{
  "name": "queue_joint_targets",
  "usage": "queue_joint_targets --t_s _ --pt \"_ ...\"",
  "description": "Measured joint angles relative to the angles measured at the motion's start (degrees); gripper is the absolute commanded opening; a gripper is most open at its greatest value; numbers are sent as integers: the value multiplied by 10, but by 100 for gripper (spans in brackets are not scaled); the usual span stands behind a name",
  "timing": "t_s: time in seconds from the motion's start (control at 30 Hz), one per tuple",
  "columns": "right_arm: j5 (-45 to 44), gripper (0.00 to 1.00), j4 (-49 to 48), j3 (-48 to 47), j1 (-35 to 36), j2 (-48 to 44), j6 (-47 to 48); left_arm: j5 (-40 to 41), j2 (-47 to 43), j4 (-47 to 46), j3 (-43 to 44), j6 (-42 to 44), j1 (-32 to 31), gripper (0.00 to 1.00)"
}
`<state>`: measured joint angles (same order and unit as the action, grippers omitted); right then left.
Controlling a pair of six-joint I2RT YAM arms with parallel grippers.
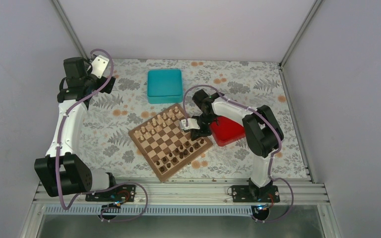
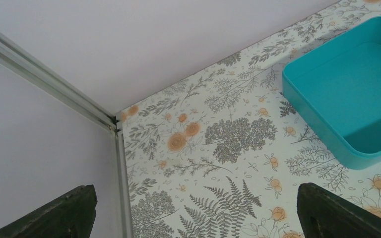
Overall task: Set up the chess pieces on the board
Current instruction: Place the chess piece on the chessboard, then pick up the chess piece from the storage box.
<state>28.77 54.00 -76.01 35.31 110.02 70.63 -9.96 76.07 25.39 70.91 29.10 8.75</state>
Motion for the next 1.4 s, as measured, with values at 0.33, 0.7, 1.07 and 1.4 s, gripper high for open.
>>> queue_joint_targets --t_s 0.33,0.7,1.07,1.4 --pt "0 25 -3 0 3 0 -3 4 0 0 0 0 0 100" --pt "-3 33 -3 0 3 -1 -5 5 0 0 0 0 0 100" --pt "-12 33 17 -14 -40 -80 -5 5 0 0 0 0 0 100" --pt "-115 34 -2 -20 -192 -132 33 52 1 -3 0 7 -45 100"
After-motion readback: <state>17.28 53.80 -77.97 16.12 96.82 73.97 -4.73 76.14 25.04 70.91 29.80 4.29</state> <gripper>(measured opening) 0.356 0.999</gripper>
